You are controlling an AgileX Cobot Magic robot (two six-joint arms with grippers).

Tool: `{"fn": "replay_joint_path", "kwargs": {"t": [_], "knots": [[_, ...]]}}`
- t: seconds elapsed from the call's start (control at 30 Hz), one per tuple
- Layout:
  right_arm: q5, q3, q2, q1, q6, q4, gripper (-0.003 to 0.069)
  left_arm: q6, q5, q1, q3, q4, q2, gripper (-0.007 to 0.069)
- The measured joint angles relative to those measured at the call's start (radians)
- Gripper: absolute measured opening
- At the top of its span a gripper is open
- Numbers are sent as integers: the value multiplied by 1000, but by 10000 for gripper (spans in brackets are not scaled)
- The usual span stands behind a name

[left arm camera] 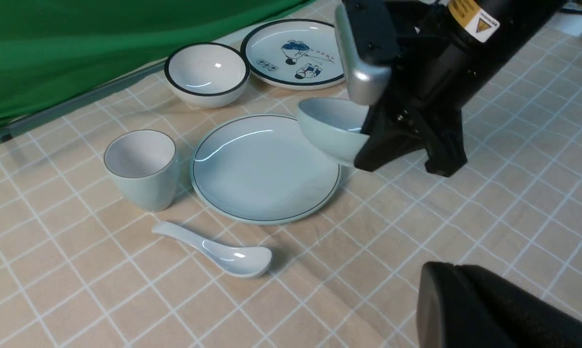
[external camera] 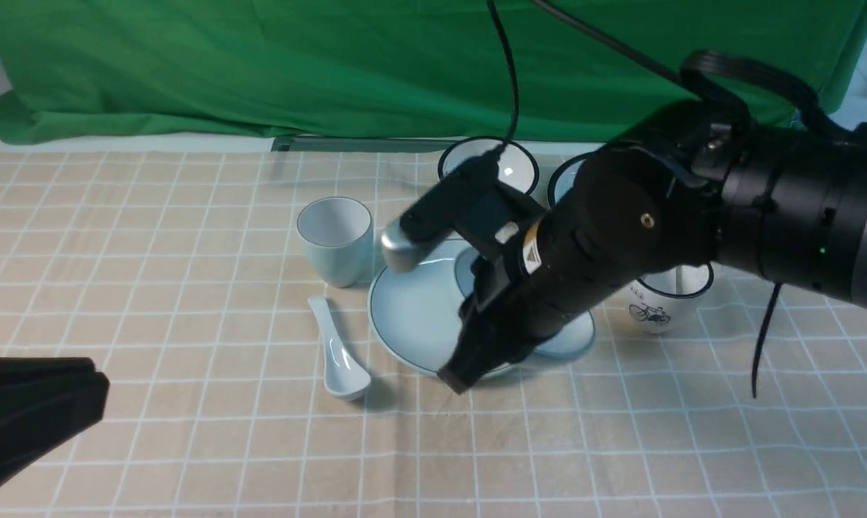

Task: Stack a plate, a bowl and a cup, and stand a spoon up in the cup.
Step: Use the right arm to put the blue rice bowl into the blue large plate in the middle, then use the left arm to grab a blue teacup

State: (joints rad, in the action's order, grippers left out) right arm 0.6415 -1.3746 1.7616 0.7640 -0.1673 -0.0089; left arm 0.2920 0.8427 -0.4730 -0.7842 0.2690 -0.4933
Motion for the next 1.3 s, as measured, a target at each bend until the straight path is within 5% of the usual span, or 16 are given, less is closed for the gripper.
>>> {"fn": "replay_joint_path", "kwargs": {"t": [0.4,0.57,0.8,0.9,1.03,1.17,1.23,1.3], "knots": [[-122,-174,306,-12,-8,-125,97,0,16,0,0,-18,0,21],[-107,-175,335,-12,-8,-131,225,0,10,0,0,-18,0,21],[-98,-175,322,-12,28,-138,524,-5,6,0,0,-21,-18,21],[-47,-175,269,-11,41,-135,558,-25,8,0,-8,-23,-79,21],[83,-175,123,-11,50,-132,492,-37,26,0,-39,-61,-239,21],[224,-171,-7,-11,50,-132,327,-38,27,0,-85,-101,-417,19],[286,-133,-117,-11,58,-132,182,-32,21,0,-160,-133,-609,19],[297,-108,-158,-11,68,-132,148,-27,20,0,-197,-148,-678,19]]}}
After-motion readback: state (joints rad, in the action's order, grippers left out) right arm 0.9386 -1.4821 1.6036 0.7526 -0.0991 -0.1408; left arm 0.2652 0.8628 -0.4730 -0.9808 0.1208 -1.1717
